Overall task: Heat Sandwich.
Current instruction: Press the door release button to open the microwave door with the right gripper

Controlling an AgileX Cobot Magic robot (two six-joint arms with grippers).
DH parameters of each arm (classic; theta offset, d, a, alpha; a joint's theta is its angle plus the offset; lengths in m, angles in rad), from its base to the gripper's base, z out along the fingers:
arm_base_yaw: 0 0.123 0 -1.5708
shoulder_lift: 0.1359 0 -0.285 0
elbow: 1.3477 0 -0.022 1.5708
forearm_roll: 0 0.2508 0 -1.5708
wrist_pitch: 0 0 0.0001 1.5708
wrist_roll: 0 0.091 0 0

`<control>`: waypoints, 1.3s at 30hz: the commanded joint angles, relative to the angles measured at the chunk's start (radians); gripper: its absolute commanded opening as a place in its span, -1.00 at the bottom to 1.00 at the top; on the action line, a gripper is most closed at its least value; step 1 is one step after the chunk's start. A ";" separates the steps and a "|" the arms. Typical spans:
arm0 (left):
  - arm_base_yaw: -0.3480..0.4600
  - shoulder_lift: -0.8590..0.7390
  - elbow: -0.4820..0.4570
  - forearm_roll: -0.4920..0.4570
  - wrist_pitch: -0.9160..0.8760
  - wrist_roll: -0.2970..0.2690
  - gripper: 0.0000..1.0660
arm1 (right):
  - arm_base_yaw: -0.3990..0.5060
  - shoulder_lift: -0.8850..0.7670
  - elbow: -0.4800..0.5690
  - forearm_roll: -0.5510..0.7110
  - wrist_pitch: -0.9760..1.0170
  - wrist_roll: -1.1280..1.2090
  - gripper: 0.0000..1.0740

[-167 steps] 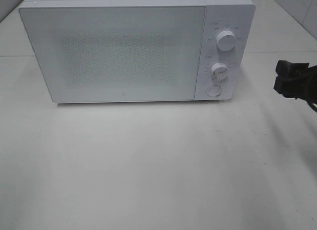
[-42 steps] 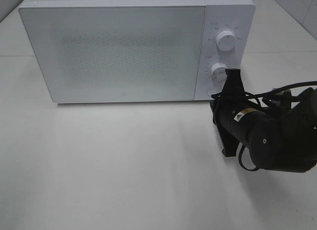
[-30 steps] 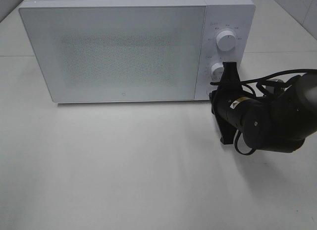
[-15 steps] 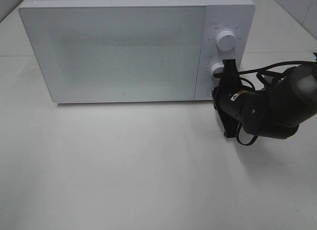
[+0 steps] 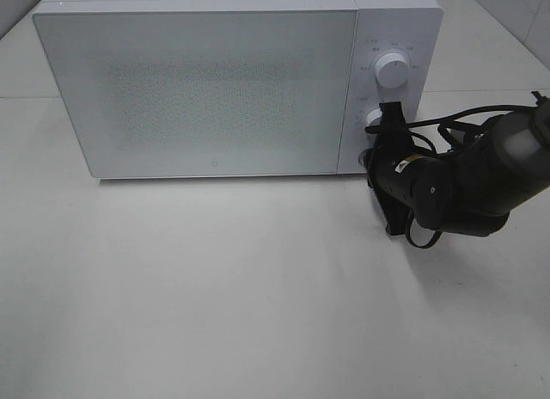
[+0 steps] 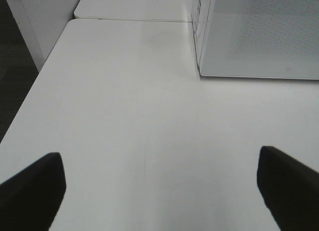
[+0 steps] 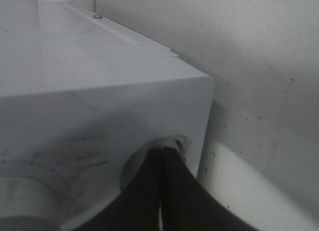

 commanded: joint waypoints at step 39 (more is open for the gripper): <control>0.002 -0.026 0.002 -0.003 -0.004 0.001 0.83 | -0.049 -0.005 -0.160 -0.043 -0.164 -0.043 -0.98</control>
